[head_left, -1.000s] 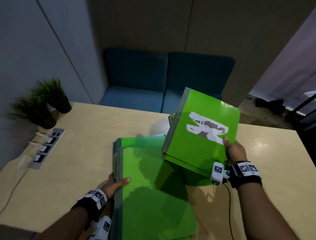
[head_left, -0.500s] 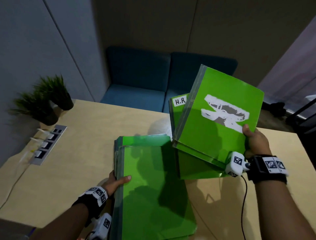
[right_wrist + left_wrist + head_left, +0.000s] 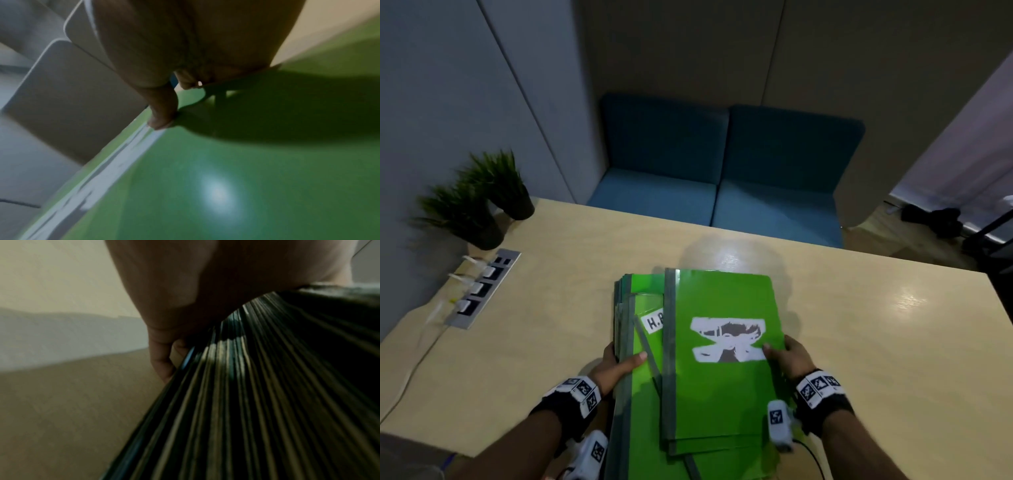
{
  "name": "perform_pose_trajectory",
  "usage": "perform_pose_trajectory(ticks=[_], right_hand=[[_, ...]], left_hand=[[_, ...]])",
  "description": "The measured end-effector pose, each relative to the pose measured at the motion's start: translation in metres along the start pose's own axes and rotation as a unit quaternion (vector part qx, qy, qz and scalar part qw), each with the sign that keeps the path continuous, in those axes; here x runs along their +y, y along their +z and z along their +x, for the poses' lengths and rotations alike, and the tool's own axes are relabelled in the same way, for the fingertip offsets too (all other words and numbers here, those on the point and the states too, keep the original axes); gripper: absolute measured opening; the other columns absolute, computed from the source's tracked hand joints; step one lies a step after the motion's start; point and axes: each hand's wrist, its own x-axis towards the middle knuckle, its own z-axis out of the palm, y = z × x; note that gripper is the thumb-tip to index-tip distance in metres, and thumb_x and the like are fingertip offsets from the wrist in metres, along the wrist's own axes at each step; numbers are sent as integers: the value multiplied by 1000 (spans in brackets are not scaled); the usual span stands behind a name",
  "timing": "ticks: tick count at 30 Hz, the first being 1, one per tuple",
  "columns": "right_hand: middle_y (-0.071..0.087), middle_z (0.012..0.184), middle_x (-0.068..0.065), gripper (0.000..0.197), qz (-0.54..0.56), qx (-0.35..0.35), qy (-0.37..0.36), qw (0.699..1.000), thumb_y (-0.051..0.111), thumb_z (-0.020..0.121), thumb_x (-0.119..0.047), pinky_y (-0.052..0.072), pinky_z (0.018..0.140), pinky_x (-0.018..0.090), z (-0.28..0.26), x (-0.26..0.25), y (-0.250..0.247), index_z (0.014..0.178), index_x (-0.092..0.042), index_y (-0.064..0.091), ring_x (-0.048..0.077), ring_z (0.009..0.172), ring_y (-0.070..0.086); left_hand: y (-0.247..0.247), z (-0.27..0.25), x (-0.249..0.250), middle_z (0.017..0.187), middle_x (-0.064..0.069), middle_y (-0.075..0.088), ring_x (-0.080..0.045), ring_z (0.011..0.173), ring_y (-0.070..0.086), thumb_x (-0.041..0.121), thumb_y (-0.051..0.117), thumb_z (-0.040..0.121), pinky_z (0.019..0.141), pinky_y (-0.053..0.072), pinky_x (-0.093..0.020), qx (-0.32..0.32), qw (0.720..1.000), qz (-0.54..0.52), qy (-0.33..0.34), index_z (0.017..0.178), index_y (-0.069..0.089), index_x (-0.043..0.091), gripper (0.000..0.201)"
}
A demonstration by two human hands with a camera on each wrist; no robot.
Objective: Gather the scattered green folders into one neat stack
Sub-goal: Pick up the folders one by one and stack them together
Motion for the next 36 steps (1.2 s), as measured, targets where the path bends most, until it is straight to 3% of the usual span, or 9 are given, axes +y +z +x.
perform_pose_trajectory(ticks=[6,12,16,21,24,27,30,32,36], right_hand=[[68,109,10,50,-30,7,-66,997,71,84,-1,58,68,29,1,-17,-7,127,-16,50,26,94,68],[70,96,7,47,127,81,-52,987,63,88,7,58,55,29,-14,-14,25,129,-12,53,25,82,69],[71,86,1,39,-14,3,-13,1000,65,86,7,52,49,22,-11,-27,20,120,-12,61,13,64,69],[73,100,9,19,-223,-57,-19,973,65,90,-19,54,79,35,1,-46,32,106,-10,71,26,90,68],[69,94,8,30,-374,-92,-9,923,53,96,-32,49,67,27,0,-53,49,97,-5,67,22,80,63],[64,92,11,40,-437,-121,27,891,46,100,-36,53,68,30,0,-66,47,91,0,61,24,80,61],[58,125,23,40,-345,-129,42,929,38,104,-31,52,94,46,13,-79,38,113,2,57,37,111,59],[51,137,16,45,-211,-95,31,972,37,104,-37,50,90,43,17,-84,43,135,-7,49,39,121,53],[67,100,7,46,-203,-67,-17,977,43,98,-50,49,83,35,16,-75,68,108,-9,61,29,96,63]], left_hand=[[-3,-11,14,151,-15,37,-31,132,44,101,43,8,98,37,-29,-27,996,80,39,152,11,10,173],[-6,-2,7,153,-17,33,-32,134,42,101,43,7,108,37,-34,-13,996,77,33,151,9,6,176],[-4,3,1,153,-17,30,-30,137,38,100,45,8,109,33,-31,-7,998,54,44,150,9,3,177],[-4,4,1,153,-17,30,-30,137,37,100,44,7,103,34,-27,-9,997,53,56,149,10,1,176],[-8,10,-5,151,-17,34,-34,131,45,103,37,10,100,41,-35,-11,997,60,41,150,9,5,173],[-7,8,-7,152,-12,35,-30,132,44,96,58,19,109,38,-44,-18,999,4,26,152,12,14,163],[-4,7,2,150,-11,38,-31,132,43,84,71,25,110,36,-46,-20,999,-45,6,151,16,14,154],[-5,10,4,148,-11,40,-31,132,44,80,72,32,109,36,-44,-21,998,-50,-10,150,17,13,147],[-14,49,-32,149,-7,44,-25,130,49,79,76,47,111,36,-48,-35,997,-53,-35,149,25,19,129]])
